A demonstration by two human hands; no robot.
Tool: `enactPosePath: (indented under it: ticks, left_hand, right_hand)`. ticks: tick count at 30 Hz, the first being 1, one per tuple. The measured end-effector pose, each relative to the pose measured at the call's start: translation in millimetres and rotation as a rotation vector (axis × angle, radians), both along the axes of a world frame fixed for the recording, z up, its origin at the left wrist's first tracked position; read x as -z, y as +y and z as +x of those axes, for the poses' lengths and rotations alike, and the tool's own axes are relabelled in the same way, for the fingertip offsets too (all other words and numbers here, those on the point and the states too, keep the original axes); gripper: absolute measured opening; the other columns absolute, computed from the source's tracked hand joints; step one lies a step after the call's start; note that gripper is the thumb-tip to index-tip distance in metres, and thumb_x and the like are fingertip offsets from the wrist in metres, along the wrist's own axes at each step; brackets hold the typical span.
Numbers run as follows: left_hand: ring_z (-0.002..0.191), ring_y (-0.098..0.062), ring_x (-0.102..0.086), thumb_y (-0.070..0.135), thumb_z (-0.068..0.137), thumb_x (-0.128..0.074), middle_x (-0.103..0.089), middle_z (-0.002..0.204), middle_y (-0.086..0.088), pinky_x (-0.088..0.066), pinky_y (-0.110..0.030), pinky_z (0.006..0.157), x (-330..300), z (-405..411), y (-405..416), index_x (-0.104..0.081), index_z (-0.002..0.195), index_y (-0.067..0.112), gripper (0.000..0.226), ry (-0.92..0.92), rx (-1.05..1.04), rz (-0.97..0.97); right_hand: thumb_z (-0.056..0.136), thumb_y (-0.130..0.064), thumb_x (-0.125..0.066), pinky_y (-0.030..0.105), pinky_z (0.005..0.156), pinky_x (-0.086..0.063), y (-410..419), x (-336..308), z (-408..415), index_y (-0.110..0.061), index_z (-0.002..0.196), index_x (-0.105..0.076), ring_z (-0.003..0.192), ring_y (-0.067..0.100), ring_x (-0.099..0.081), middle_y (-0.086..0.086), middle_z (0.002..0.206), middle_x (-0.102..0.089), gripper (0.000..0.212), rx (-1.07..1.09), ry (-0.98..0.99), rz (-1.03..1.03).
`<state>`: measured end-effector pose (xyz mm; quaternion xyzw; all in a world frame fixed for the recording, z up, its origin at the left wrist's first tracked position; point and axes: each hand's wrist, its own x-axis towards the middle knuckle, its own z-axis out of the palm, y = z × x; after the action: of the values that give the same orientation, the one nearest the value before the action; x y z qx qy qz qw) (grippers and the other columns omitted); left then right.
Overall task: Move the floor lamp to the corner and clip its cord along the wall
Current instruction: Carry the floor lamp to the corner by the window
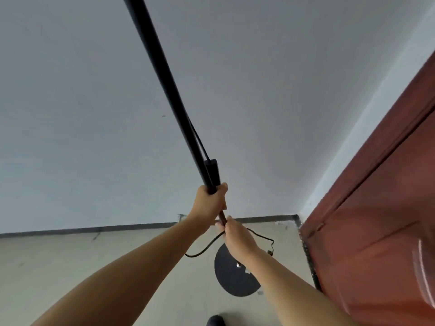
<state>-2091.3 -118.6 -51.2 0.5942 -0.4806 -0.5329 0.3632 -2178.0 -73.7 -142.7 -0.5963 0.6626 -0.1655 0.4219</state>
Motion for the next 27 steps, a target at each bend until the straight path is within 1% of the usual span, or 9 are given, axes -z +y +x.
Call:
enactPosePath:
  ticks: [2, 4, 8, 11, 15, 17, 21, 23, 27]
  left_hand:
    - [0.042, -0.009, -0.048, 0.018, 0.085, -0.052, -0.045, 0.039, 0.006, -0.045, -0.030, 0.062, -21, 39, 10, -0.044, 0.051, 0.015, 0.035, 0.004, -0.057, -0.015]
    - [0.040, -0.009, -0.046, 0.016, 0.084, -0.052, -0.044, 0.036, 0.009, -0.046, -0.032, 0.063, -38, 81, 21, -0.043, 0.050, 0.016, 0.035, 0.018, -0.115, -0.025]
    - [0.041, -0.010, -0.046, 0.016, 0.083, -0.051, -0.045, 0.036, 0.008, -0.047, -0.025, 0.059, -61, 176, 48, -0.042, 0.049, 0.014, 0.034, 0.027, -0.247, -0.043]
    - [0.043, -0.011, -0.045, 0.014, 0.083, -0.050, -0.045, 0.036, 0.009, -0.046, -0.022, 0.054, -70, 256, 65, -0.042, 0.051, 0.015, 0.033, 0.051, -0.363, -0.048]
    - [0.041, -0.011, -0.044, 0.011, 0.084, -0.050, -0.043, 0.035, 0.008, -0.047, -0.019, 0.050, -76, 372, 87, -0.041, 0.050, 0.014, 0.035, 0.064, -0.491, -0.050]
    - [0.041, -0.012, -0.042, 0.009, 0.085, -0.049, -0.042, 0.037, 0.006, -0.047, -0.023, 0.055, -79, 429, 102, -0.040, 0.050, 0.013, 0.036, 0.072, -0.549, -0.055]
    - [0.042, -0.014, -0.038, 0.007, 0.085, -0.049, -0.039, 0.040, 0.004, -0.044, -0.027, 0.059, -85, 531, 126, -0.037, 0.050, 0.015, 0.038, 0.076, -0.625, -0.073]
    - [0.042, -0.014, -0.036, 0.006, 0.085, -0.049, -0.038, 0.039, 0.004, -0.042, -0.027, 0.057, -90, 580, 135, -0.036, 0.050, 0.015, 0.038, 0.068, -0.661, -0.089]
    - [0.034, -0.009, -0.037, 0.004, 0.086, -0.047, -0.039, 0.036, 0.007, -0.041, -0.027, 0.054, -99, 678, 148, -0.036, 0.053, 0.016, 0.037, 0.046, -0.749, -0.126]
  right_hand:
    - [0.099, -0.036, -0.033, 0.037, 0.063, -0.044, 4, -18, 35, -0.009, 0.097, -0.048, 0.072, 0.025, -0.059, 0.000, 0.074, -0.056, 0.031, -0.114, 0.067, -0.066]
    - [0.099, -0.036, -0.034, 0.038, 0.064, -0.048, 7, -31, 73, -0.007, 0.100, -0.050, 0.077, 0.028, -0.063, 0.007, 0.082, -0.063, 0.033, -0.192, 0.091, -0.109]
    - [0.099, -0.039, -0.032, 0.028, 0.055, -0.041, 16, -46, 162, -0.009, 0.100, -0.050, 0.064, 0.017, -0.054, -0.005, 0.067, -0.050, 0.035, -0.342, 0.100, -0.140]
    - [0.099, -0.040, -0.032, 0.022, 0.046, -0.032, 18, -52, 240, -0.014, 0.093, -0.047, 0.058, 0.013, -0.049, -0.009, 0.063, -0.045, 0.031, -0.472, 0.143, -0.178]
    - [0.098, -0.039, -0.034, 0.028, 0.050, -0.035, 24, -59, 356, -0.021, 0.084, -0.040, 0.055, 0.007, -0.046, -0.009, 0.064, -0.047, 0.023, -0.610, 0.123, -0.160]
    - [0.097, -0.041, -0.035, 0.028, 0.048, -0.035, 31, -63, 413, -0.018, 0.087, -0.042, 0.055, 0.010, -0.049, -0.005, 0.065, -0.050, 0.026, -0.665, 0.114, -0.152]
    - [0.098, -0.038, -0.034, 0.034, 0.058, -0.044, 43, -74, 519, -0.007, 0.103, -0.047, 0.066, 0.024, -0.059, 0.005, 0.075, -0.057, 0.033, -0.810, 0.135, -0.172]
    - [0.098, -0.039, -0.033, 0.033, 0.055, -0.040, 48, -79, 568, -0.007, 0.108, -0.046, 0.065, 0.023, -0.057, 0.007, 0.079, -0.058, 0.036, -0.859, 0.115, -0.186]
    - [0.098, -0.040, -0.033, 0.031, 0.047, -0.031, 54, -87, 671, -0.005, 0.102, -0.047, 0.054, 0.013, -0.044, -0.003, 0.064, -0.043, 0.038, -0.945, 0.128, -0.256]
